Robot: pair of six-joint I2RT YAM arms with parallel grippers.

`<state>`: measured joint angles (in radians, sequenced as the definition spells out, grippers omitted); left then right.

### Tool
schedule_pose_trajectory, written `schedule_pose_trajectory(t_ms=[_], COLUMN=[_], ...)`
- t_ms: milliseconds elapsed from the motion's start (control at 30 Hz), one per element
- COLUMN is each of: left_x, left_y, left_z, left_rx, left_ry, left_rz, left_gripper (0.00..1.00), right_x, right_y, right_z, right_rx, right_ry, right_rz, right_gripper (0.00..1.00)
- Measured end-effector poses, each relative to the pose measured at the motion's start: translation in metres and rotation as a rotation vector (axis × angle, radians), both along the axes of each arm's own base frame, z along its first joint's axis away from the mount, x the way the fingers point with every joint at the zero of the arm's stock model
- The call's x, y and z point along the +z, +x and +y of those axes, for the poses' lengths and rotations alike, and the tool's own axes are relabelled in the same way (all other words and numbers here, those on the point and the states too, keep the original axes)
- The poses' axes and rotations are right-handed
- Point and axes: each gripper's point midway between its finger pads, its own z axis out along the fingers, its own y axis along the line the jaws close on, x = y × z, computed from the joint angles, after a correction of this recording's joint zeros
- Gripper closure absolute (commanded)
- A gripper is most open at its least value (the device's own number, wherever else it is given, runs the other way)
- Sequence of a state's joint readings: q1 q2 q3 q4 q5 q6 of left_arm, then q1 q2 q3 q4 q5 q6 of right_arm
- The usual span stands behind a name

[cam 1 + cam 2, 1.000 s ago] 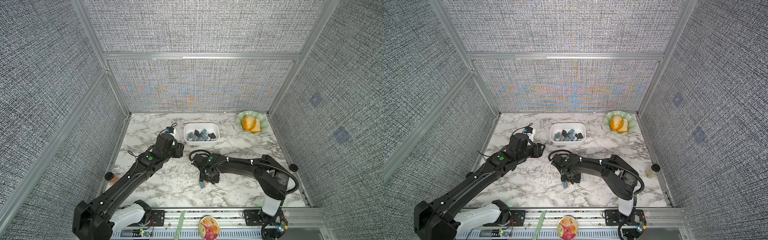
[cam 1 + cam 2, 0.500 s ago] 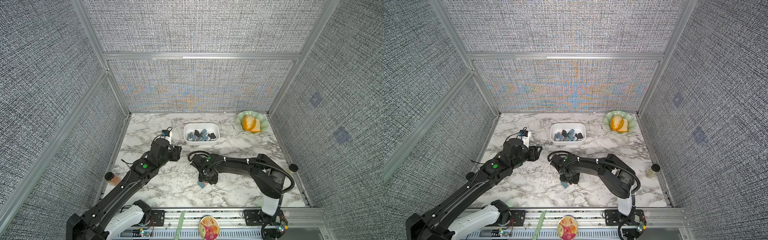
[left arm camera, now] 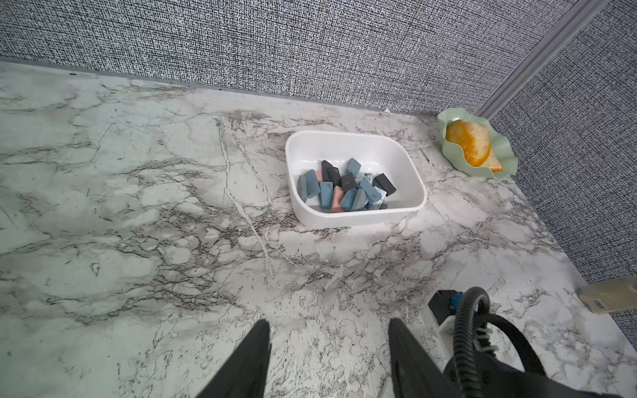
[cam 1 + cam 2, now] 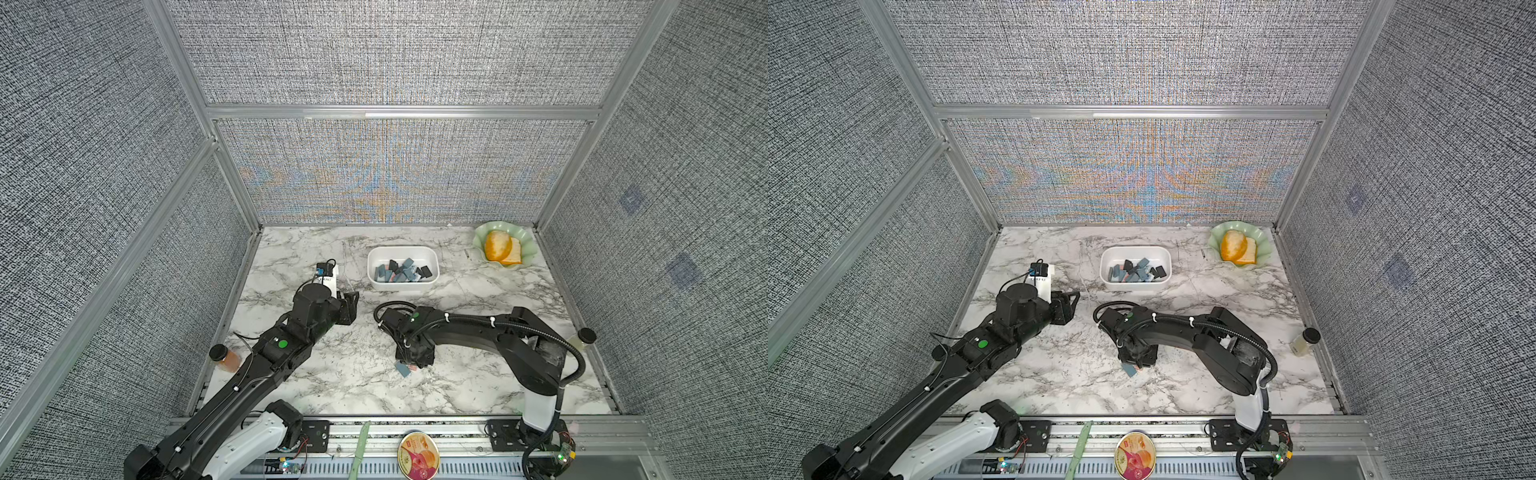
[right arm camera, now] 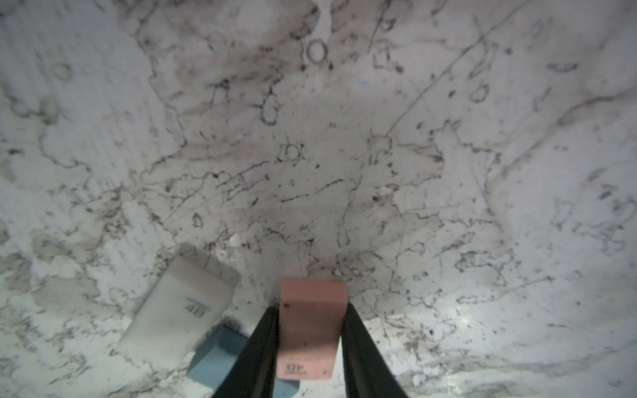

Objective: Put the eraser in the storage box
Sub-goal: Pick up the eraser from the center of the board, then place the eraser in the storage box.

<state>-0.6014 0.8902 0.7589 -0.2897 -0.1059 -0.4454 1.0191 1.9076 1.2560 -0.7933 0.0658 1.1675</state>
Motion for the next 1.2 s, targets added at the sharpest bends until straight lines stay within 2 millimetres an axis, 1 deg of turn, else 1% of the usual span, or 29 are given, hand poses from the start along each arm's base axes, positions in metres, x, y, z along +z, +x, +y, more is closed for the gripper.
schedule_pose_trajectory(t_ms=[33,133,400,600,700,900,1200], left_x=[0.000,-0.001,-0.001,0.000,0.000,-0.001,0.000], left_y=[0.000,0.000,0.000,0.000,0.000,0.001,0.006], left_z=[0.000,0.000,0.000,0.000,0.000,0.000,0.002], left_rx=[0.000,0.000,0.000,0.000,0.001,0.006,0.033], left_ry=[0.000,0.001,0.001,0.000,0.000,0.001,0.002], left_rz=[0.000,0.002,0.002,-0.001,0.000,0.003,0.007], left_gripper=[0.43,0.43,0.43,0.43,0.43,0.43,0.43], right_x=[0.000,0.001,0.003,0.018,0.027,0.046,0.094], right_y=[0.000,0.001,0.004,0.019,0.028,0.058,0.129], right_z=[0.000,0.000,-0.002,-0.004,-0.008,-0.018,-0.028], right_rx=[0.005,0.014,0.034,0.035,0.036,0.030,0.030], right_ry=[-0.001,-0.006,-0.012,-0.005,-0.006,-0.003,0.034], right_rz=[0.000,-0.002,-0.005,-0.050,-0.069,-0.099,-0.190], right_gripper=[0.73,0.76,0.76,0.75,0.75,0.74,0.74])
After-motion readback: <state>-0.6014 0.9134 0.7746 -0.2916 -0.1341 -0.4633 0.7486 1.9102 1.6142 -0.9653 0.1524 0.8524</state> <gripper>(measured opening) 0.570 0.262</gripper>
